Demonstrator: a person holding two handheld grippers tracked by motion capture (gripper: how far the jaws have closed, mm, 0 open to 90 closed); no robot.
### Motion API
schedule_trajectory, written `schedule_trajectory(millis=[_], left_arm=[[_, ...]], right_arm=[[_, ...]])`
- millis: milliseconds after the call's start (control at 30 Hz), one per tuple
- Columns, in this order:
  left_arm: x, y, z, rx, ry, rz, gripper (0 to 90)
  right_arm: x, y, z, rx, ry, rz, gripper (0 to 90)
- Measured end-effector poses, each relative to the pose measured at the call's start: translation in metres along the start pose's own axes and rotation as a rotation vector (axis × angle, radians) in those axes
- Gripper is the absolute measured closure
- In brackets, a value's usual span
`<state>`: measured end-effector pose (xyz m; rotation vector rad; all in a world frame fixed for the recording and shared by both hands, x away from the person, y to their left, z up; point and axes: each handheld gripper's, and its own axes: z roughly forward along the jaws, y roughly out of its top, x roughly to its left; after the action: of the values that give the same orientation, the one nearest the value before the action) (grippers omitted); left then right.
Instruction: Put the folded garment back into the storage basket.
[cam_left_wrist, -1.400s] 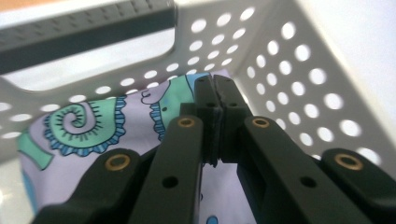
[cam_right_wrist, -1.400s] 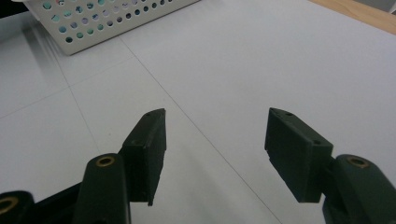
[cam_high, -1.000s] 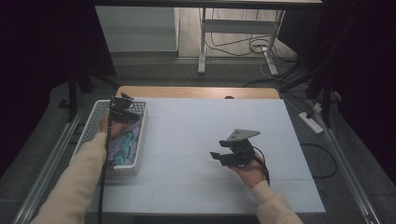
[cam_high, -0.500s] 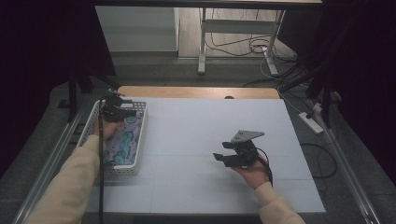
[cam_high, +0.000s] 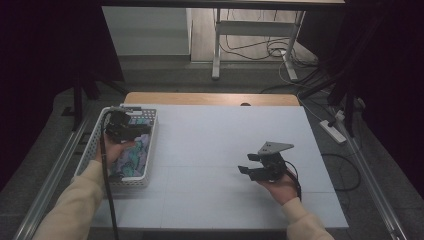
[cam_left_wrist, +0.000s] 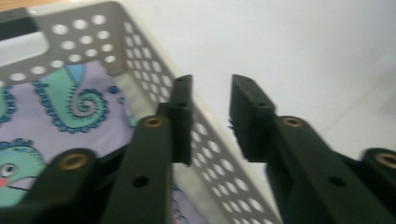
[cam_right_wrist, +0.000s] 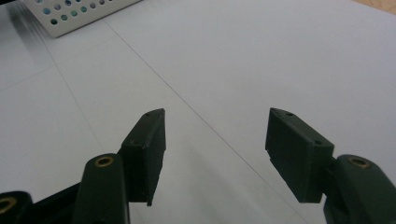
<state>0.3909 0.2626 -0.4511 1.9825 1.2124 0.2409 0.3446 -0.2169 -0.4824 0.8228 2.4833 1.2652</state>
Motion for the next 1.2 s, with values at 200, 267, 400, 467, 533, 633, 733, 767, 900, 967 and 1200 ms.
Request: schedule_trajectory(millis=[200,267,400,467,533,633,733,767,900,967,1200], left_arm=[[-0.02,-0.01,-0.011,-0.024,-0.029,0.032,49.9],[-0.027,-0.015,-0.014,-0.035,-0.034,0.04,47.4],[-0.038,-0.025,-0.019,-0.05,-0.039,0.051,42.3],[-0.043,-0.03,-0.021,-0.054,-0.044,0.057,40.4],[-0.048,-0.035,-0.021,-0.052,-0.049,0.059,38.6],[-0.056,-0.042,-0.022,-0.049,-0.062,0.069,36.6],[-0.063,-0.049,-0.024,-0.051,-0.071,0.079,34.5],[-0.065,-0.051,-0.024,-0.053,-0.073,0.083,33.4],[-0.073,-0.057,-0.026,-0.059,-0.081,0.092,32.2],[-0.076,-0.06,-0.027,-0.067,-0.088,0.094,32.0],[-0.085,-0.066,-0.029,-0.072,-0.097,0.112,30.8]], right_arm=[[-0.007,-0.01,-0.008,0.009,-0.008,0.008,37.8],[-0.01,-0.013,-0.012,0.011,-0.016,0.013,37.7],[-0.015,-0.019,-0.019,0.012,-0.028,0.021,37.7],[-0.017,-0.023,-0.022,0.015,-0.039,0.023,37.5],[-0.02,-0.025,-0.025,0.015,-0.044,0.025,37.4],[-0.024,-0.028,-0.03,0.011,-0.056,0.032,37.4],[-0.028,-0.032,-0.035,0.01,-0.068,0.04,37.3],[-0.029,-0.033,-0.037,0.009,-0.07,0.042,37.3],[-0.034,-0.038,-0.042,0.006,-0.083,0.045,37.1],[-0.036,-0.039,-0.045,0.005,-0.087,0.048,37.0],[-0.044,-0.044,-0.055,-0.012,-0.106,0.07,36.9]])
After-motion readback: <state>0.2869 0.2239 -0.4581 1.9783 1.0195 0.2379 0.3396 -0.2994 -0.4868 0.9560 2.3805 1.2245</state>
